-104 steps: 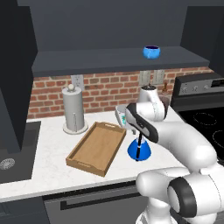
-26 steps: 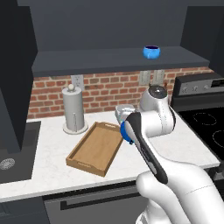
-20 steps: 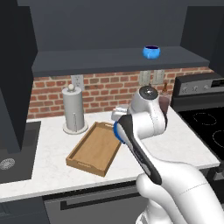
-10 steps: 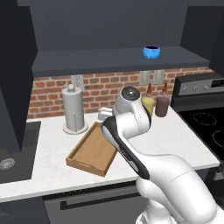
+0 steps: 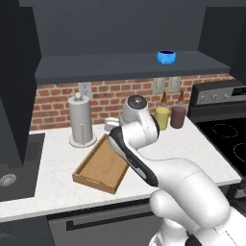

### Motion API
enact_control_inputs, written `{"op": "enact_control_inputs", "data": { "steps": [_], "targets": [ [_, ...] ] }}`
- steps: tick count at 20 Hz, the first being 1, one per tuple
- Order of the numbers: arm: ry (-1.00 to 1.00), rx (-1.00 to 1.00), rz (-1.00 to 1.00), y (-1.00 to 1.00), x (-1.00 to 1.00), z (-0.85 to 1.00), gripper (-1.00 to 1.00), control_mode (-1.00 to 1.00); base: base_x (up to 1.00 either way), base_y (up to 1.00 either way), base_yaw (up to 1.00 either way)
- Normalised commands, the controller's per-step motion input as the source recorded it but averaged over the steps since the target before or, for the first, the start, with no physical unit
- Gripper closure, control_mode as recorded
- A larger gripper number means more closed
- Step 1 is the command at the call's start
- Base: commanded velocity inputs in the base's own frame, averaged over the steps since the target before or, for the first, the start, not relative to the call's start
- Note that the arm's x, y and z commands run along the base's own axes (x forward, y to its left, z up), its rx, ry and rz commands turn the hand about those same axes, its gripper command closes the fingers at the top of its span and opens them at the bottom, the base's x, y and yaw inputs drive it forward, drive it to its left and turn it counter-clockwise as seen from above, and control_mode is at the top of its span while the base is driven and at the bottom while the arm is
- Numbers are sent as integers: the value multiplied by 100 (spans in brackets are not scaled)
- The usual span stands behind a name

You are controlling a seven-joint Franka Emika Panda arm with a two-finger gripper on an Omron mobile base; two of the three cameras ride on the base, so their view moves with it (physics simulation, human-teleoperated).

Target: Pick the kettle from the counter and place it on the tray. Then pick the mug from the cabinet and place it on the tray. Then close the cabinet doors.

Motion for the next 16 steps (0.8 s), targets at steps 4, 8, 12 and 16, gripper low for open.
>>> {"op": "enact_control_inputs", "data": {
  "steps": [4,8,12,16],
  "targets": [
    [0,0,0,0,10,-27,100,-100,0,0,0],
    [0,0,1,1,7,-27,100,-100,0,0,0],
    [0,0,0,9,10,-23,100,-100,0,0,0],
    [1,0,0,14,7,-18,100,-100,0,0,0]
  ]
}}
